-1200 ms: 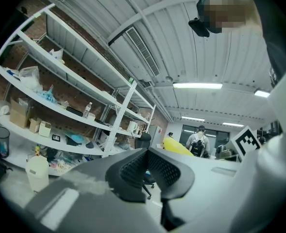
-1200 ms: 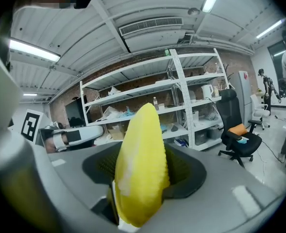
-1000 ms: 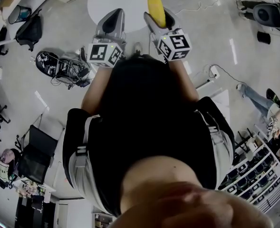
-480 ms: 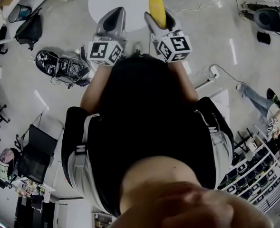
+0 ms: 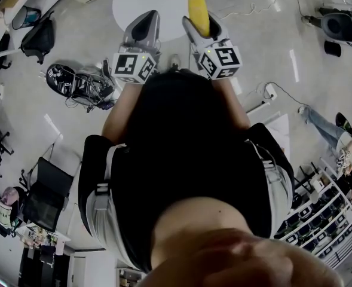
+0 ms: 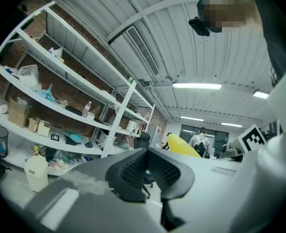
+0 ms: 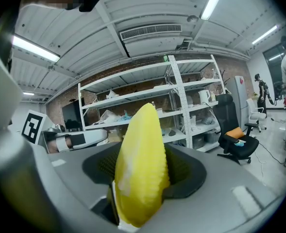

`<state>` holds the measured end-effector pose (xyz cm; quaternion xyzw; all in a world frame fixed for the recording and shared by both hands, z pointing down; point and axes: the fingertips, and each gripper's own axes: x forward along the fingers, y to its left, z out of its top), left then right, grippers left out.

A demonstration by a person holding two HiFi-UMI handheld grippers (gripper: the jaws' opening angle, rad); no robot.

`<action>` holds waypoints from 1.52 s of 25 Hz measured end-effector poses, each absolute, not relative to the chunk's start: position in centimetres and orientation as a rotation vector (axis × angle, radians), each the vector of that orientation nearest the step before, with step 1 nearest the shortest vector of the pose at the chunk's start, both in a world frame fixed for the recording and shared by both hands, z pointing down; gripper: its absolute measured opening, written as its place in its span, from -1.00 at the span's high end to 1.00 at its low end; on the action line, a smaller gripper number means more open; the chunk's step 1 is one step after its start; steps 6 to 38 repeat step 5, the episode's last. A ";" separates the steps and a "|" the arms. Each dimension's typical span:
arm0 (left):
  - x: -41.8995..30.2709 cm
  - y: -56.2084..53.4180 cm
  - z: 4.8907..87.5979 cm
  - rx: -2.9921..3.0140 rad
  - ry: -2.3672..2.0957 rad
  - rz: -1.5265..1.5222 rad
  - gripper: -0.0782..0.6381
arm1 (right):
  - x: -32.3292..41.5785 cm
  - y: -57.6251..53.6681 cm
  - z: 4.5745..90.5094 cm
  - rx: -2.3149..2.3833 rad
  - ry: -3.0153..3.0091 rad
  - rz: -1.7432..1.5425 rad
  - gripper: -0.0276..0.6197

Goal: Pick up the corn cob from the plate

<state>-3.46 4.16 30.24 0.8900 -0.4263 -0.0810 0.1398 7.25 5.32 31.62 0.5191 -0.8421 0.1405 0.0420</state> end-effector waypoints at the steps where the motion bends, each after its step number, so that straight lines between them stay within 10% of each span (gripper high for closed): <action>1: -3.4 4.2 30.2 2.571 -1.232 -0.235 0.78 | 7.3 5.3 31.6 1.587 -2.578 0.430 0.11; 38: -2.9 4.4 30.2 2.562 -1.231 -0.239 0.78 | 7.7 5.6 31.6 1.581 -2.577 0.435 0.11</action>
